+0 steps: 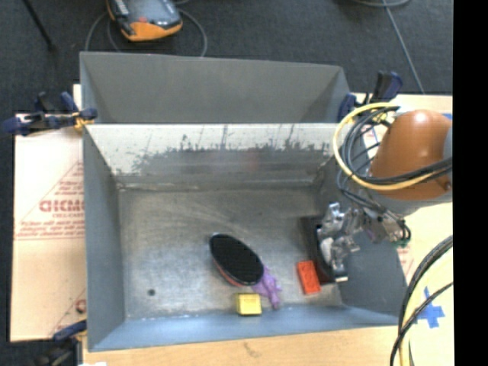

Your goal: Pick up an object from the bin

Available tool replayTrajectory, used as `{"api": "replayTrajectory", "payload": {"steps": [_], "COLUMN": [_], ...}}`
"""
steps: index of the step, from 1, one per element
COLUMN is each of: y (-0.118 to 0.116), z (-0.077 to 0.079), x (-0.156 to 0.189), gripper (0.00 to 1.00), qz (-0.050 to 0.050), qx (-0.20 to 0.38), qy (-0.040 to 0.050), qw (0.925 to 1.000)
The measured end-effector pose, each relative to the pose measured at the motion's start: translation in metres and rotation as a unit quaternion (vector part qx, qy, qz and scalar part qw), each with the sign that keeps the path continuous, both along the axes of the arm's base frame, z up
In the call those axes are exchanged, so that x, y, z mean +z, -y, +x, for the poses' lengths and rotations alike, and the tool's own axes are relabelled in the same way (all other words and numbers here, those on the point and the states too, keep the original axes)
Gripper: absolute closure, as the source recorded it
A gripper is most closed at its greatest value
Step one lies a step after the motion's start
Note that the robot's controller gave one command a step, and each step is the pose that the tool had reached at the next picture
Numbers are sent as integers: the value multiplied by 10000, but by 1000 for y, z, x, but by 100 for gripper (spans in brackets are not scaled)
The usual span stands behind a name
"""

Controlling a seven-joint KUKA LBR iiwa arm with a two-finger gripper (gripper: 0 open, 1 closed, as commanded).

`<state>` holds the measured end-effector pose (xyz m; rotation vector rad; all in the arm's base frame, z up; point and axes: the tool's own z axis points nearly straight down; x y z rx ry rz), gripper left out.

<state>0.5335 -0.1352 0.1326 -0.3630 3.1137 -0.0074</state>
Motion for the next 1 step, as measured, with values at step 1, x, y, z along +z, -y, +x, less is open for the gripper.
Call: {"api": "replayTrajectory", "payload": {"steps": [1], "y": [-12], "z": [-17], "x": [92], "gripper": [100], "qz": [19], "qx": [-46], "qy": [-18], "qw": [10000]}}
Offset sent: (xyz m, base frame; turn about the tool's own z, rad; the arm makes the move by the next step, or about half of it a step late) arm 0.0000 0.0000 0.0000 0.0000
